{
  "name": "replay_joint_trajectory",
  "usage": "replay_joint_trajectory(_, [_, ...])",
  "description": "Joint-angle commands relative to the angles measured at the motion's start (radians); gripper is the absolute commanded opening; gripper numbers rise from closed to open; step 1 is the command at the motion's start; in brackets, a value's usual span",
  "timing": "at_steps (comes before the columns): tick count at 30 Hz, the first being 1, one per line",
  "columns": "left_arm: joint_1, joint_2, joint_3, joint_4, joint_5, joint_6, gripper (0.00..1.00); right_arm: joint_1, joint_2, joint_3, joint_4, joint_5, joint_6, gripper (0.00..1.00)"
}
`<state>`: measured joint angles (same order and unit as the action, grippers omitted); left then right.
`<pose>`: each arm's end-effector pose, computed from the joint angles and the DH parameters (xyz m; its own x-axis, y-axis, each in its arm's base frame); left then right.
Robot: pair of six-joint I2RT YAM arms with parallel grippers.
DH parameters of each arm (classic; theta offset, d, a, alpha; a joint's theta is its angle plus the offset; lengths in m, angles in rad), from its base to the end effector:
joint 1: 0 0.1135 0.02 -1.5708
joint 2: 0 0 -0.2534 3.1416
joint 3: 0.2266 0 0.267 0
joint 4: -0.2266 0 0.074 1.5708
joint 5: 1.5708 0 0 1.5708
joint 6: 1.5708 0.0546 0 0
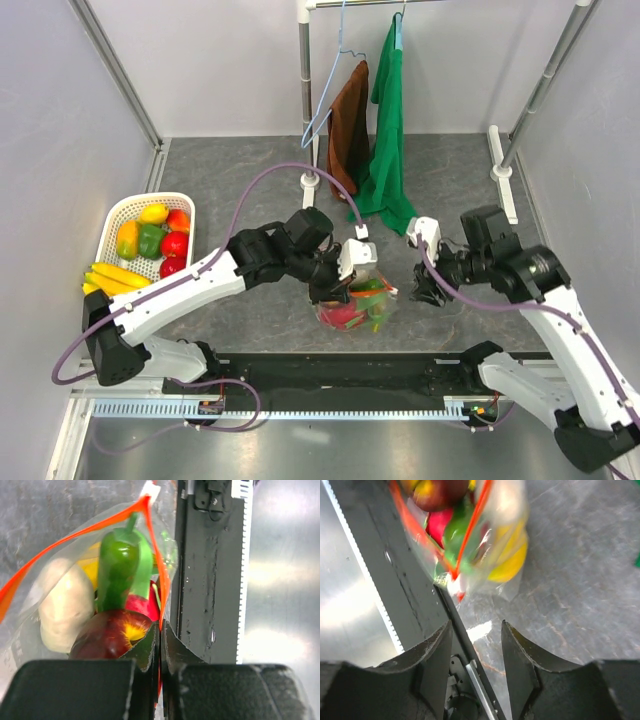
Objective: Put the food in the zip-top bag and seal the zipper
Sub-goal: Adjust the zipper food storage bag at the center of the board.
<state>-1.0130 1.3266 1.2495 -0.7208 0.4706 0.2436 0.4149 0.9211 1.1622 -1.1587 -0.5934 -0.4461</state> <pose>0.1422 -0.2748 0.3113 -0.1449 0.6385 -0.7559 0.9879 0.0507 -0.1466 0.1501 0.0995 0.3409 -0.3773 -0.5570 -0.7399 -0.8956 0.4228 0.1384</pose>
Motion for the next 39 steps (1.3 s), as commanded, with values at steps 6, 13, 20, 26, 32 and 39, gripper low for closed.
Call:
replay_joint_trajectory(6, [0.077, -0.027, 0.005, 0.080, 0.100, -0.095, 0.02, -0.001, -0.215, -0.350, 0.479, -0.129, 0.098, 0.49])
replay_joint_trajectory(13, [0.096, -0.036, -0.001, 0.086, 0.106, -0.104, 0.02, 0.001, -0.194, -0.414, 0.631, -0.194, 0.227, 0.43])
replay_joint_trajectory(20, [0.116, -0.055, -0.016, 0.087, 0.109, -0.102, 0.02, -0.001, -0.176, -0.411, 0.639, -0.166, 0.244, 0.19])
replay_joint_trajectory(26, [0.119, -0.067, -0.055, 0.086, 0.102, -0.089, 0.02, -0.001, -0.188, -0.277, 0.564, -0.115, 0.166, 0.00])
replay_joint_trajectory(32, [0.117, -0.043, -0.039, 0.058, 0.068, -0.058, 0.02, -0.002, -0.113, -0.079, 0.409, -0.112, 0.077, 0.00])
replay_joint_trajectory(39, [0.117, -0.050, -0.013, 0.049, 0.062, -0.043, 0.02, -0.002, -0.122, -0.144, 0.379, -0.111, 0.030, 0.00])
